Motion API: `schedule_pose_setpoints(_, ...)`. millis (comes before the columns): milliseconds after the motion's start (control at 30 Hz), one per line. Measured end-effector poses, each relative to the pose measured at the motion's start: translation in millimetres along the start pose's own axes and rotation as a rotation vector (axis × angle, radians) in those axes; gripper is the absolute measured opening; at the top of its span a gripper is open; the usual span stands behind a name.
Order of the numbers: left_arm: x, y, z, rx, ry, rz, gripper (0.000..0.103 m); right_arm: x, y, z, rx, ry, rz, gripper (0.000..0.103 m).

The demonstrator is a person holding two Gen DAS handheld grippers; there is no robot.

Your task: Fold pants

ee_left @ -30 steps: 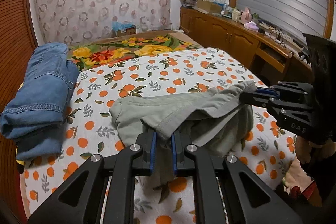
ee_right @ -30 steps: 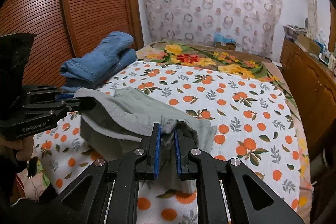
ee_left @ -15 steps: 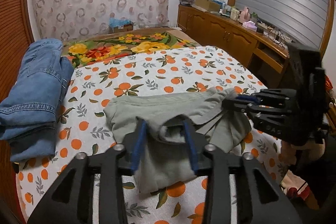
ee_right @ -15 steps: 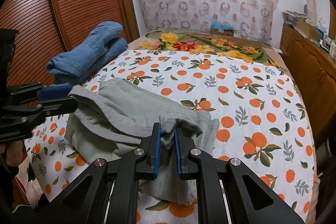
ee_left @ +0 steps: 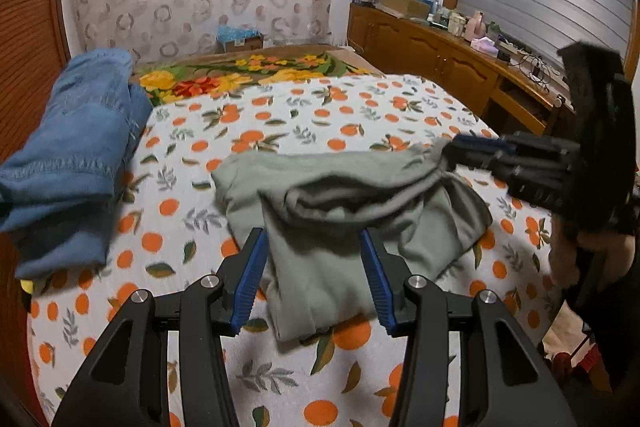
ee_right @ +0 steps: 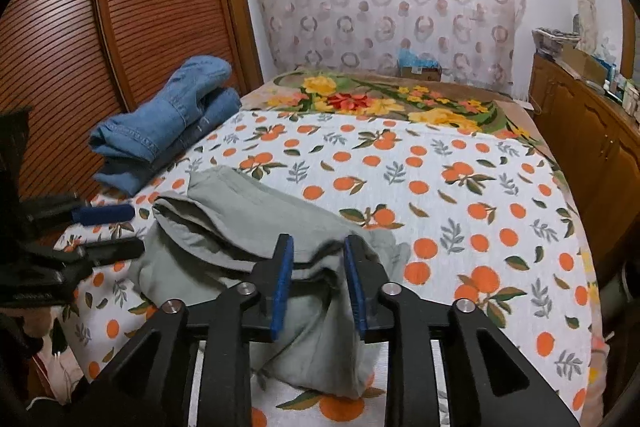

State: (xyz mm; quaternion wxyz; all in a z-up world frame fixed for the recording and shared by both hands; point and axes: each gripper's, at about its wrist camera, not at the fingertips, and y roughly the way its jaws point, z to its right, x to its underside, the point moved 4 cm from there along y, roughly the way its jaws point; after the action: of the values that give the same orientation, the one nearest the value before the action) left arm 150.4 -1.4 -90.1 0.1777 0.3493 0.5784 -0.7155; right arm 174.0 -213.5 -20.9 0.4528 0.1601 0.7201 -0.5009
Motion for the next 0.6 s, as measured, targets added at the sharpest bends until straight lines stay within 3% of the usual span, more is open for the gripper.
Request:
schedule_pose_setpoints(200, 20, 5, -5, -0.001, -0.012, -0.035, 0.049, 13, -22, 10, 0.012, 0.014, 0.015, 0.029)
schedule_pose_setpoints(600, 39, 19, -3, 0.018, -0.009, -0.083, 0.049, 63, -16, 15, -0.013, 0.008, -0.119, 0.029)
